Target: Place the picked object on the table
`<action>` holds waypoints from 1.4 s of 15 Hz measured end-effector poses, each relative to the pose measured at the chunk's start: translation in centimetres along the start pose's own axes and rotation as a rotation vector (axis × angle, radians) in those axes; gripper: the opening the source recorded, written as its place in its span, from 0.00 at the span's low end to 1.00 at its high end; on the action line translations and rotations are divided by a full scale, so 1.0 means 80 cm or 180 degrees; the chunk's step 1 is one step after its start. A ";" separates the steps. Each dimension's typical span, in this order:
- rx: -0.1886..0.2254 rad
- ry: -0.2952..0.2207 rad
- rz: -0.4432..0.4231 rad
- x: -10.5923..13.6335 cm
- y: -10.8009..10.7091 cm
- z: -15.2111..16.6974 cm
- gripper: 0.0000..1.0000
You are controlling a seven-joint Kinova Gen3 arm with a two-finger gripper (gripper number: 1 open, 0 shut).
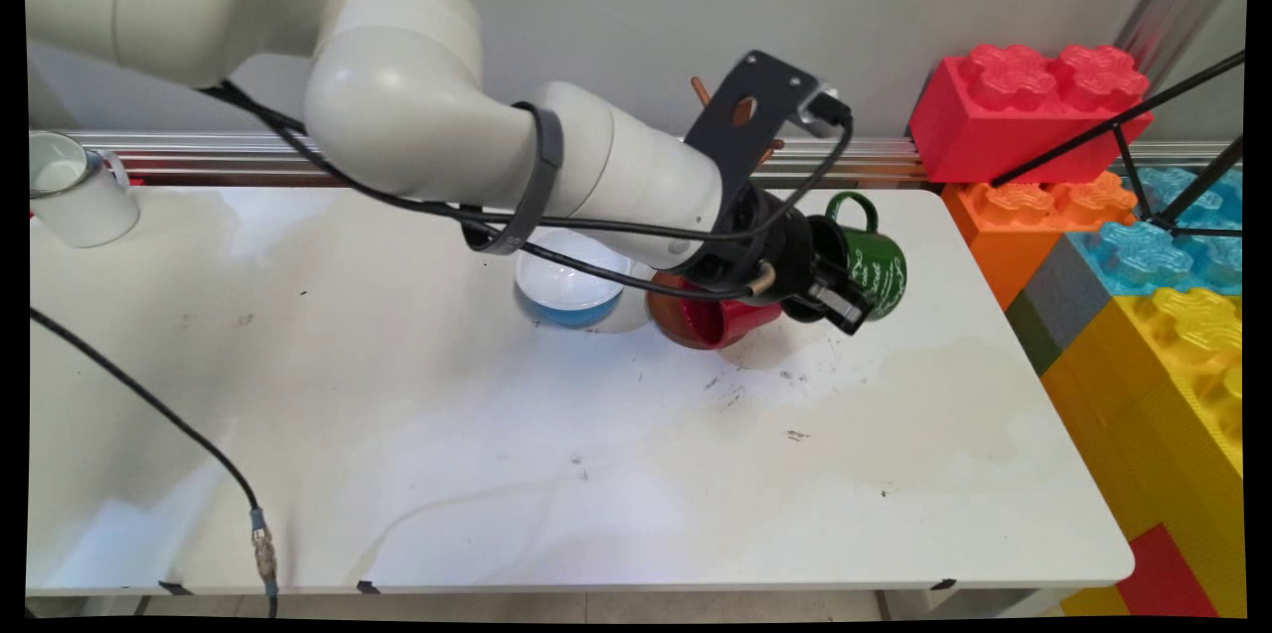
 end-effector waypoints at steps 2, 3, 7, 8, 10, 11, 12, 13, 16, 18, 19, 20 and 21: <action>-0.0009 -0.0154 0.0125 0.004 0.003 0.002 0.00; -0.0002 -0.0260 0.0172 0.005 0.003 0.003 0.00; 0.0027 -0.0698 0.0383 0.004 0.008 0.005 0.00; 0.0025 -0.0797 0.0428 0.002 0.009 0.007 0.00; 0.0018 -0.1013 0.0540 -0.002 0.013 0.009 0.00; 0.0016 -0.1103 0.0598 -0.003 0.015 0.011 0.00; 0.0018 -0.1199 0.0663 -0.005 0.017 0.014 0.00; 0.0024 -0.1293 0.0733 -0.007 0.019 0.016 0.00; 0.0043 -0.1538 0.0936 -0.014 0.026 0.027 0.00; 0.0057 -0.1676 0.1072 -0.019 0.031 0.038 0.00; 0.0067 -0.1748 0.1148 -0.022 0.033 0.044 0.00; 0.0074 -0.1807 0.1208 -0.025 0.035 0.049 0.00; 0.0078 -0.1848 0.1248 -0.027 0.036 0.052 0.00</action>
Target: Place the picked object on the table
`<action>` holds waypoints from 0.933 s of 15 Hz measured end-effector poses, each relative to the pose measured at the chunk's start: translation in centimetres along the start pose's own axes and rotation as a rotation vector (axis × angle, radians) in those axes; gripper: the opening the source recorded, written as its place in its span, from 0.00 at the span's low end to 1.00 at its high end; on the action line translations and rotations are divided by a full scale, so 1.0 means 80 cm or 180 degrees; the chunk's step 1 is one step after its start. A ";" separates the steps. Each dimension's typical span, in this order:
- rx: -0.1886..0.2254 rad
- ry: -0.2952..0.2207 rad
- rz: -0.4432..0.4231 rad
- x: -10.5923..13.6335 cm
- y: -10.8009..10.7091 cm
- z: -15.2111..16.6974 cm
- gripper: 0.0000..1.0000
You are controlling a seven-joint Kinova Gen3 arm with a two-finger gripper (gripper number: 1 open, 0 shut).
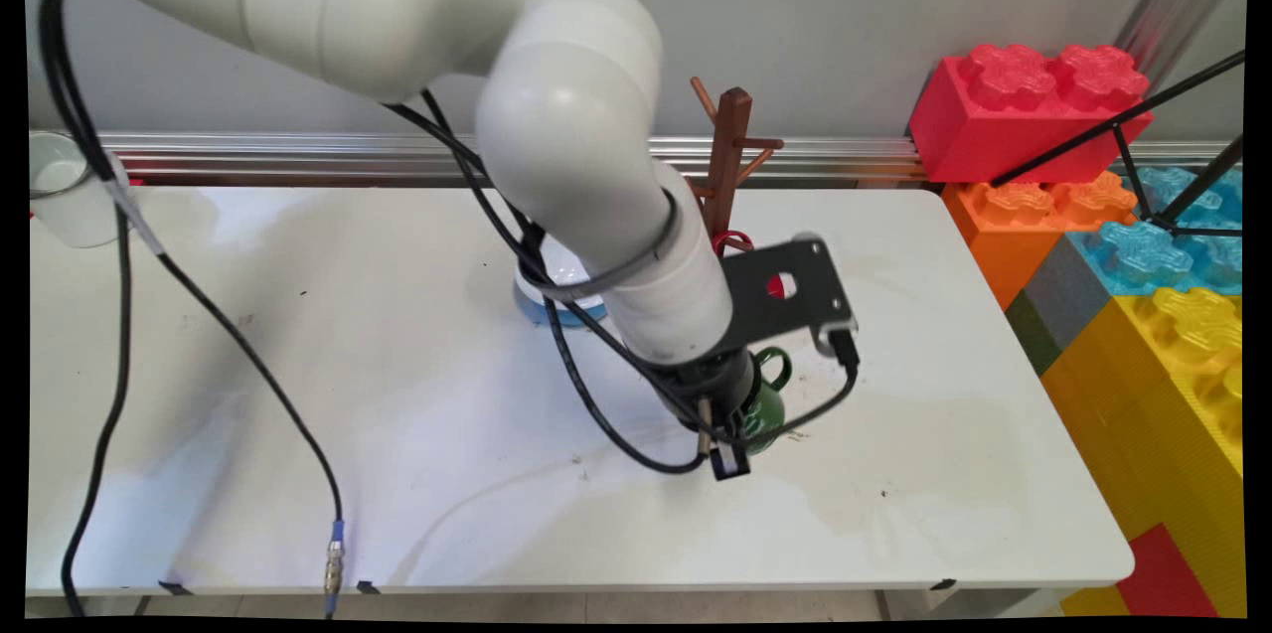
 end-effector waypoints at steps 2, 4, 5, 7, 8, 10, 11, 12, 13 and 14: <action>0.0018 -0.0126 0.0121 0.003 0.005 0.013 0.00; 0.0038 -0.0236 0.0225 0.007 0.009 0.026 0.00; 0.0051 -0.0290 0.0270 0.009 0.011 0.032 0.00; 0.0076 -0.0390 0.0340 0.010 0.012 0.041 0.00; 0.0090 -0.0441 0.0372 0.009 0.012 0.044 0.00; 0.0108 -0.0527 0.0435 0.006 0.012 0.049 0.00; 0.0114 -0.0571 0.0467 0.004 0.013 0.051 0.00; 0.0118 -0.0613 0.0496 0.002 0.013 0.053 0.00; 0.0120 -0.0653 0.0521 0.000 0.014 0.054 0.00; 0.0121 -0.0684 0.0543 -0.002 0.014 0.056 0.00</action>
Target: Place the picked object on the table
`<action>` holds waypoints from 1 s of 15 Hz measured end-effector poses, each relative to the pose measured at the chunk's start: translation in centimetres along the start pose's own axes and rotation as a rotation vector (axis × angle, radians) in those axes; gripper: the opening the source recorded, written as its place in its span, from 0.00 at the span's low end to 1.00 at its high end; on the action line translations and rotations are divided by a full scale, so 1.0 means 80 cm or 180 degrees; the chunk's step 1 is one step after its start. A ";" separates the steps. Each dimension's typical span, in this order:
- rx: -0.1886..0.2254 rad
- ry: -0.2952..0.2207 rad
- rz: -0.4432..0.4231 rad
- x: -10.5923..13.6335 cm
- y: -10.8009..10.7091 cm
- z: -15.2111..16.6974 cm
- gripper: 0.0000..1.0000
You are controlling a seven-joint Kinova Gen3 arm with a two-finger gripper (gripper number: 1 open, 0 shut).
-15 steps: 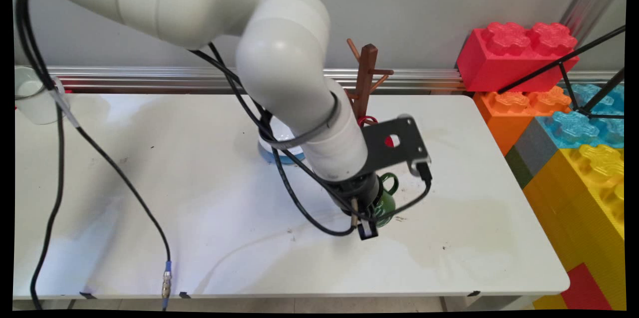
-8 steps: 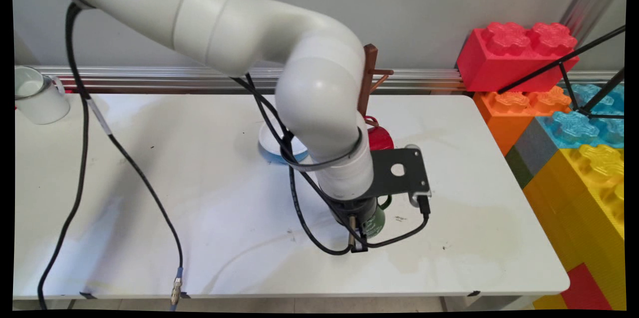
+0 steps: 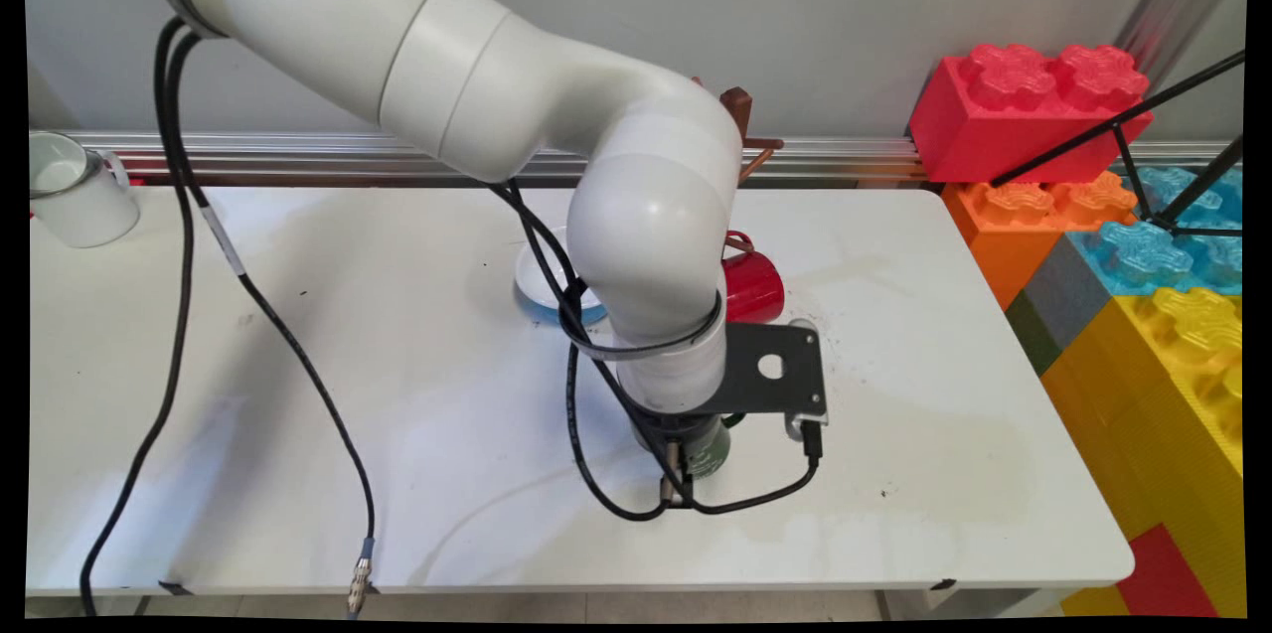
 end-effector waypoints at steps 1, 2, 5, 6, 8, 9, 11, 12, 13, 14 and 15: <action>0.0002 -0.0035 0.0021 -0.001 0.001 0.002 0.00; 0.0004 -0.0066 0.0039 -0.002 0.001 0.003 0.00; 0.0013 -0.0146 0.0072 -0.005 0.002 0.008 0.00; 0.0015 -0.0166 0.0078 -0.005 0.002 0.009 0.00; 0.0014 -0.0203 0.0085 -0.005 0.002 0.012 0.00; 0.0014 -0.0216 0.0087 -0.005 0.002 0.014 1.00; 0.0012 -0.0238 0.0080 -0.006 0.002 0.016 1.00; 0.0008 -0.0236 0.0068 -0.006 0.002 0.018 1.00; 0.0004 -0.0230 0.0055 -0.005 0.002 0.019 1.00; 0.0003 -0.0216 0.0039 -0.005 0.002 0.020 1.00; 0.0004 -0.0199 0.0024 -0.005 0.001 0.021 1.00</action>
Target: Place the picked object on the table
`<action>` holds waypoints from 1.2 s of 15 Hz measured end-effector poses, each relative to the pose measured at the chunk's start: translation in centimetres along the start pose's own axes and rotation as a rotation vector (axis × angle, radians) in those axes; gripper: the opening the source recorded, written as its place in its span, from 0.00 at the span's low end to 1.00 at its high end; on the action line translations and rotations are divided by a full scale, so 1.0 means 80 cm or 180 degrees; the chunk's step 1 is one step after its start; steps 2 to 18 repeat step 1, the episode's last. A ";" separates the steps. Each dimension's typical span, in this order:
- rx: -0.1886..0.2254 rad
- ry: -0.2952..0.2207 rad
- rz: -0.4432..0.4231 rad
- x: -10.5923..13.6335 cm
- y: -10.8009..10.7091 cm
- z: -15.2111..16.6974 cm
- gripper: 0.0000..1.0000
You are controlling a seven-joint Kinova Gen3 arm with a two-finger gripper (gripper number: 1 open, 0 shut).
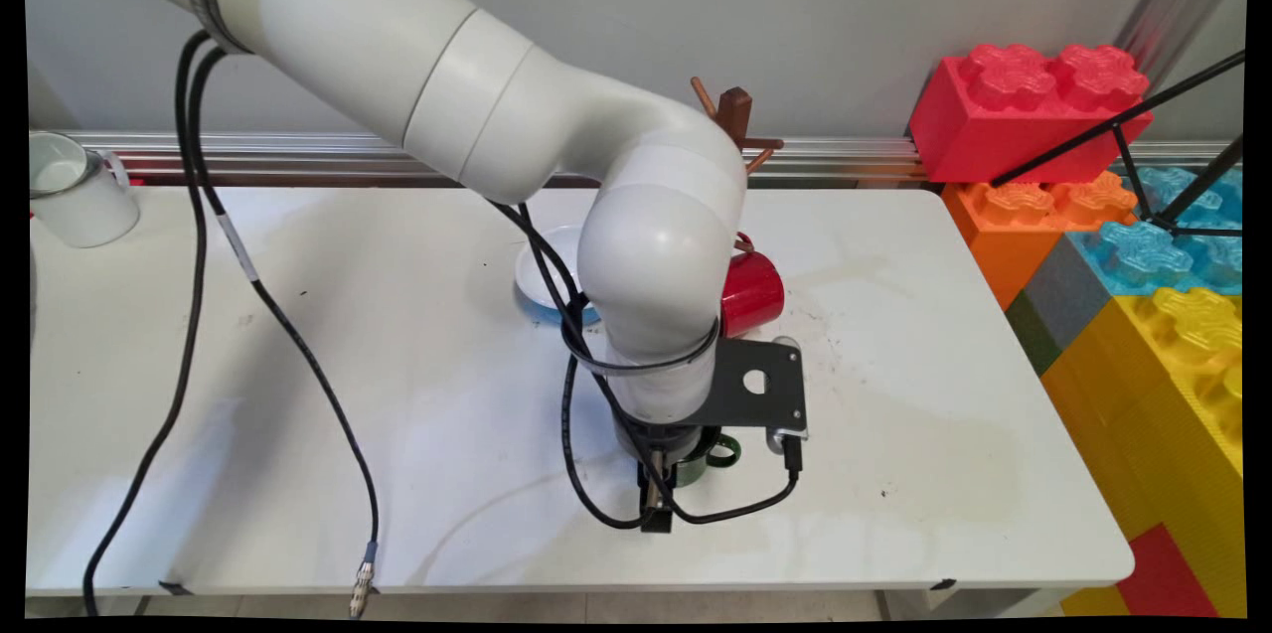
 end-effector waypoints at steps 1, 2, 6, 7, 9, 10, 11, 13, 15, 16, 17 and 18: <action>-0.0001 0.0022 -0.0020 0.000 -0.001 0.000 1.00; -0.0001 0.0022 -0.0020 0.000 -0.001 0.000 1.00; -0.0001 0.0022 -0.0020 0.000 -0.001 0.000 1.00; -0.0001 0.0022 -0.0020 0.000 -0.001 0.000 1.00; -0.0001 0.0022 -0.0020 0.000 -0.001 0.000 1.00; -0.0001 0.0022 -0.0020 0.000 -0.001 0.000 1.00; -0.0001 0.0022 -0.0020 0.000 -0.001 0.000 1.00; -0.0001 0.0022 -0.0020 0.000 -0.001 0.000 1.00; -0.0001 0.0022 -0.0020 0.000 -0.001 0.000 1.00; -0.0001 0.0022 -0.0020 0.000 -0.001 0.000 1.00; -0.0001 0.0022 -0.0020 0.000 -0.001 0.000 1.00; -0.0001 0.0022 -0.0020 0.000 -0.001 0.000 1.00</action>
